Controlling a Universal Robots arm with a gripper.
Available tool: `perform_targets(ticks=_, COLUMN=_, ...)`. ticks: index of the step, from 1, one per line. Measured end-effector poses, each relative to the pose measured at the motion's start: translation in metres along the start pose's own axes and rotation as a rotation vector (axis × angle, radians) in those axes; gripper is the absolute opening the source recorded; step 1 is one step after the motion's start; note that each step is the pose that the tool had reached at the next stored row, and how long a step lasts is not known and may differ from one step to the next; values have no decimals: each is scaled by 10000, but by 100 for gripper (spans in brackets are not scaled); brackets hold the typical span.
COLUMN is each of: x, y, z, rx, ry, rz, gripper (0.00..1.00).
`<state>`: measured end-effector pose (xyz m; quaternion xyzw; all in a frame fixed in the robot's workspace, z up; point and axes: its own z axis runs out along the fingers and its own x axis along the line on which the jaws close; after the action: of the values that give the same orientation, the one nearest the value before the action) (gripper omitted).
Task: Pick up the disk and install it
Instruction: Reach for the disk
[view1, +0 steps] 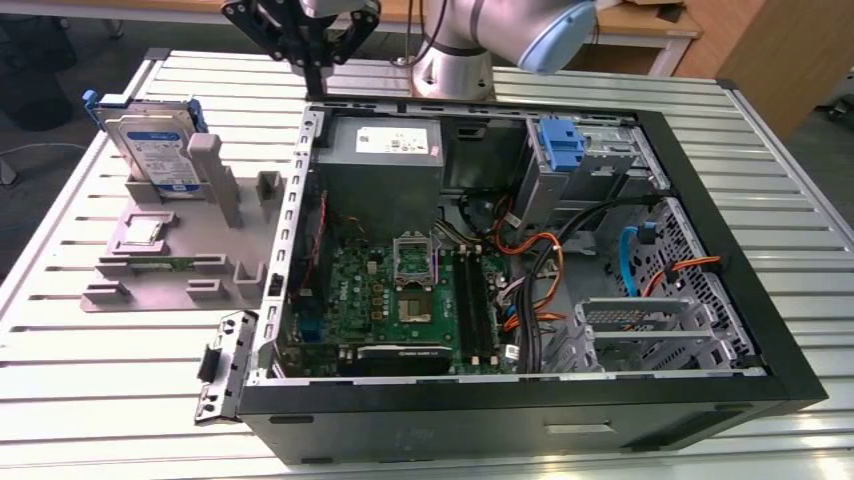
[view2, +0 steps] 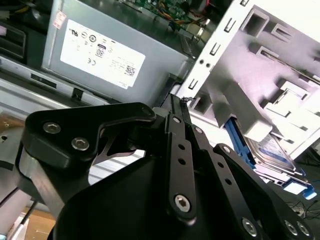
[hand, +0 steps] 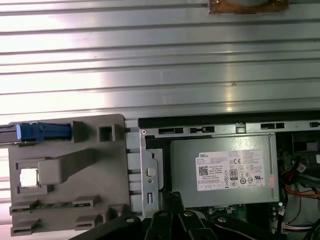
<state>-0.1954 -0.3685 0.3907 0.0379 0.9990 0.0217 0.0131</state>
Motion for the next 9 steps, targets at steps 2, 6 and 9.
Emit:
perform_targets(ticks=2, x=45, y=10, z=2, rx=-1, ry=-1, rz=-2, gripper=11)
perform_targets(ticks=6, x=135, y=33, z=4, rx=0, ry=0, rz=0, gripper=11)
perform_targets(ticks=9, x=207, y=51, z=6, rx=0, ry=1, rz=-3, gripper=11)
